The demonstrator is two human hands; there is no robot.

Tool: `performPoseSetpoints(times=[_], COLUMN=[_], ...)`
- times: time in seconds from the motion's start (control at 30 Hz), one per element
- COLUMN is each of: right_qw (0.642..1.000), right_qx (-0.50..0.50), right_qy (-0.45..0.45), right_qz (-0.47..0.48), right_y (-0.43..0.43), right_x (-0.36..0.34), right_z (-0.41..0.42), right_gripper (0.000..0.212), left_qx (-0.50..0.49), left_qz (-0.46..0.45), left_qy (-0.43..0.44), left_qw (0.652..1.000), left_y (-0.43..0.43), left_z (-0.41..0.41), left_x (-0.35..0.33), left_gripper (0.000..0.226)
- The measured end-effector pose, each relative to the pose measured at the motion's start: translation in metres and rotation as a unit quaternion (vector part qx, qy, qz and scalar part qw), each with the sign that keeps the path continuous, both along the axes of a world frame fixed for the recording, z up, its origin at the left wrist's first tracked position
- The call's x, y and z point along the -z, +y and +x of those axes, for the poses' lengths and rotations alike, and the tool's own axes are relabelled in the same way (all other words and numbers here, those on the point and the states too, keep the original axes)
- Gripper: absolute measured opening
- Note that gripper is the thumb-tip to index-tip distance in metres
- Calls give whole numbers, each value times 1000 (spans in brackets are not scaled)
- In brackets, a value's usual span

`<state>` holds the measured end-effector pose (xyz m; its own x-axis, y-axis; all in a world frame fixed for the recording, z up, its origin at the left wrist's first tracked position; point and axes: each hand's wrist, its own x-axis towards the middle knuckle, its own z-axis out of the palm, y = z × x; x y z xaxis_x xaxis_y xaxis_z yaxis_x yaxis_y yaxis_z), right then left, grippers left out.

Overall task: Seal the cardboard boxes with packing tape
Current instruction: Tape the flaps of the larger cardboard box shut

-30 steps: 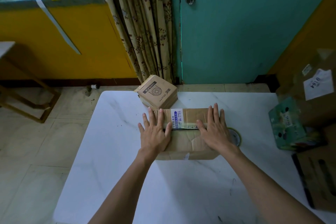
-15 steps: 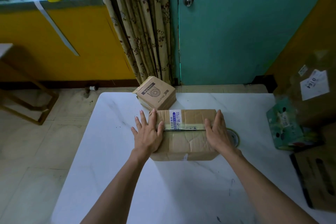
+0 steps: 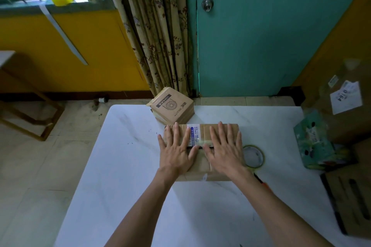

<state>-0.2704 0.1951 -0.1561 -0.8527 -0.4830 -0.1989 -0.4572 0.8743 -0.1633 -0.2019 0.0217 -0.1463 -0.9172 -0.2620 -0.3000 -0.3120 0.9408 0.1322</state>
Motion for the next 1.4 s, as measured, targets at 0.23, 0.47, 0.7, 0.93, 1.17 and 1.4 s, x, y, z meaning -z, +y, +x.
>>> performPoseSetpoints(times=[0.23,0.47,0.7,0.93,1.17,1.4], right_qw=[990,954,825,962,974,810], right_qx=[112,221,356,239,199,388], right_qy=[-31,-126,-163,-112,-83,-32], right_qz=[-85,-158,-408,-66,-67,-438], right_y=[8,16,43,100,110,112], right_x=[-12,-9,-3,61,69,1], right_z=[-4,-6,-13,-2,-4,-5], right_gripper=[74,82,55,26,21,14], left_qx=[-64,-103,-107,-117,-115,-81], left_qz=[30,68,98,119,117,108], left_qy=[52,30,59,92,111,103], left_qw=[996,992,988,982,980,986], left_y=[-4,-10,-15,-16,-15,-10], left_z=[5,6,9,12,15,15], left_x=[-6,0,8,12,10,4], left_gripper=[67,72,72,69,68,69])
